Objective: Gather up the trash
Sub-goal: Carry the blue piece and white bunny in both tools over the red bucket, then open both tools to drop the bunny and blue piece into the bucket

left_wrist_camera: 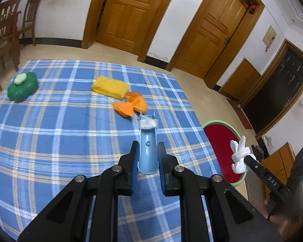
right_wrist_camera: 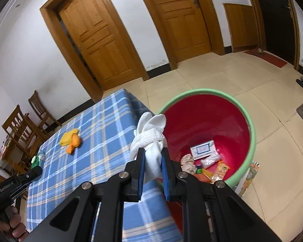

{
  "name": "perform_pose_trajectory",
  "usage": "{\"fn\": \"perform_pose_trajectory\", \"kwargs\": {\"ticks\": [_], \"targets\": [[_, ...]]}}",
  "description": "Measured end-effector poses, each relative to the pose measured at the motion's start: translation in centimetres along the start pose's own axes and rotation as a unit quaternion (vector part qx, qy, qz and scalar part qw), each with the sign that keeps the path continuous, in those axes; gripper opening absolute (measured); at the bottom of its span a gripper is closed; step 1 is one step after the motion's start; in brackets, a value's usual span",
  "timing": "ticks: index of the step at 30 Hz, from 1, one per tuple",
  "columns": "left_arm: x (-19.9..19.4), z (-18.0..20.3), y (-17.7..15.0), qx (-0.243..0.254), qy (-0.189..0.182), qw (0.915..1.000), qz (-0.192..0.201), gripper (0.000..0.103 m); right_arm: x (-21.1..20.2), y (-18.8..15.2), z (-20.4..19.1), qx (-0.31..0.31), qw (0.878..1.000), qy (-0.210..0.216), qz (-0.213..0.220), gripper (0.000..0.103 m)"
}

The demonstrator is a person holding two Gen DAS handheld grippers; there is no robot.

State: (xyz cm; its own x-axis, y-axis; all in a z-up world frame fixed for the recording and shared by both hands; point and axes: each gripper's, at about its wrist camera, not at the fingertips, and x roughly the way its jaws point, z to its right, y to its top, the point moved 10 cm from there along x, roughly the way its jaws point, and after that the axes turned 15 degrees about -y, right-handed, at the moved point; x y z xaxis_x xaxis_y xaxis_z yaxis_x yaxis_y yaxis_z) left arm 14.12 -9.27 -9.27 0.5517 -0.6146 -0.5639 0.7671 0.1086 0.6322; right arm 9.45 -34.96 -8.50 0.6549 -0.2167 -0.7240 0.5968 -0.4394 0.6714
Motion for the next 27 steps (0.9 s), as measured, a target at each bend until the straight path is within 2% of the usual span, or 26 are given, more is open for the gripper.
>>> {"fn": "perform_pose_trajectory", "kwargs": {"ticks": [9, 21, 23, 25, 27], "targets": [[3.1, 4.4, -0.9, 0.024, -0.051, 0.9977, -0.037, 0.017, 2.0, -0.7, 4.1, 0.033, 0.999, -0.029, -0.019, 0.018], [7.6, 9.4, -2.4, 0.063, -0.080, 0.9911, -0.085, 0.017, 2.6, -0.7, 7.3, 0.062, 0.997, -0.036, -0.025, 0.022], [8.3, 9.9, -2.6, 0.067, -0.084, 0.9899, -0.092, 0.017, 2.6, -0.5, 7.6, 0.066, 0.997, -0.034, -0.023, 0.026], [9.0, 10.5, -2.7, 0.073, -0.087, 0.9887, -0.098, 0.017, 2.5, -0.4, 7.9, 0.070, 0.997, -0.033, -0.020, 0.035], [9.7, 11.0, -2.9, 0.080, -0.089, 0.9873, -0.104, 0.017, 2.4, -0.3, 8.1, 0.075, 0.997, -0.028, -0.018, 0.036]]}}
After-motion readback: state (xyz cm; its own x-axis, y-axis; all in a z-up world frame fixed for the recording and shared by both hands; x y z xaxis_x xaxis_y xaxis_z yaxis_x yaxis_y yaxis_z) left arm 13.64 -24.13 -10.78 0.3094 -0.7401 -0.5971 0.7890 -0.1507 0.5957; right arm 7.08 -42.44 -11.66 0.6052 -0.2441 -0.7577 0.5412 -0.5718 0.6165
